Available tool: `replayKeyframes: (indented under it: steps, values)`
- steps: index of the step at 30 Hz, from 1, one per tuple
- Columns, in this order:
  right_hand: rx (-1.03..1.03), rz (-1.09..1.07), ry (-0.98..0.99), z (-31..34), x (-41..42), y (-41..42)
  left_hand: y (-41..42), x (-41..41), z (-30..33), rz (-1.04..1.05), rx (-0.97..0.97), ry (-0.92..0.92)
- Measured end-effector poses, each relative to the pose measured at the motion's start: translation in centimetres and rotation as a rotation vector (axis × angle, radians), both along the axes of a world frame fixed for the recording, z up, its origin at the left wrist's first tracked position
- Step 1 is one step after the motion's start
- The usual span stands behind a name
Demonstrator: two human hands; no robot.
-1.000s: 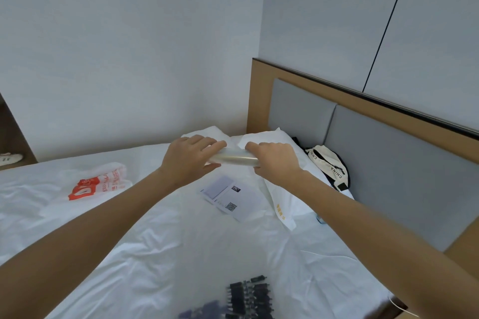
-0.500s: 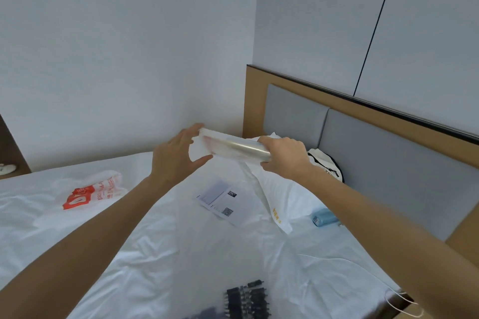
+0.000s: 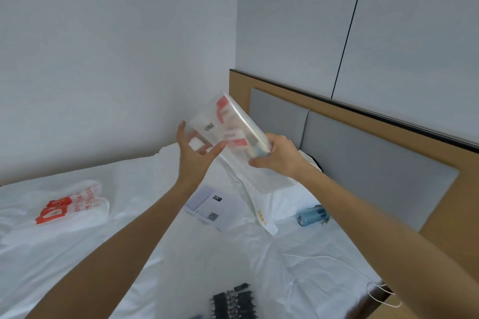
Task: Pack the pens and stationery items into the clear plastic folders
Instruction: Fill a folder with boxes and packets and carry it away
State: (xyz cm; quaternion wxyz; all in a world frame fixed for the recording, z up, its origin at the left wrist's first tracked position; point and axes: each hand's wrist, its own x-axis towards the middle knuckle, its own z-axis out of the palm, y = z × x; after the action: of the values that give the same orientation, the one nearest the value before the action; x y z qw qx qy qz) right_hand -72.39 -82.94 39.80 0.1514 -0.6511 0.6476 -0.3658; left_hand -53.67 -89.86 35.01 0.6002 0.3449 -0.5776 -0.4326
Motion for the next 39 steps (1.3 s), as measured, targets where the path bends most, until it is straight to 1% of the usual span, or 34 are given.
replayKeyframes:
  steps: [3,6,9,14,16,20,24,31,34,37,39]
  values:
    - [0.018,0.052,-0.138,-0.2,-0.4,0.2,0.2,-1.4,0.0,-0.298,0.156,0.105]
    - [0.033,0.102,-0.262,-0.4,-0.3,0.6,0.6,-2.8,0.0,-0.529,0.173,0.183]
    - [0.058,0.168,-0.411,-0.5,-0.3,1.2,0.6,-3.8,0.3,-0.659,0.173,0.269]
    - [0.101,0.227,-0.538,-1.0,-0.8,2.0,0.8,-4.5,0.8,-0.741,0.166,0.283]
    - [0.119,0.243,-0.577,-1.2,-1.1,2.0,1.0,-4.7,1.0,-0.708,0.165,0.272]
    - [0.147,0.253,-0.613,-1.6,-1.5,1.7,1.5,-5.0,1.4,-0.576,0.177,0.245]
    - [0.1,0.235,-0.647,-2.0,-1.5,1.3,1.4,-5.0,1.8,-0.49,0.191,0.237]
    - [0.08,0.19,-0.551,-3.9,-1.6,1.2,0.7,-4.2,2.9,-0.386,0.185,0.266]
    - [0.05,0.19,-0.6,-5.0,-1.0,0.8,0.8,-3.9,3.3,-0.322,0.134,0.226]
    - [0.04,0.203,-0.698,-5.5,-0.1,0.6,1.0,-3.6,3.4,-0.254,0.016,0.19]
    - [0.054,0.217,-0.73,-5.7,0.3,0.4,1.3,-2.9,3.2,-0.195,0.005,0.185]
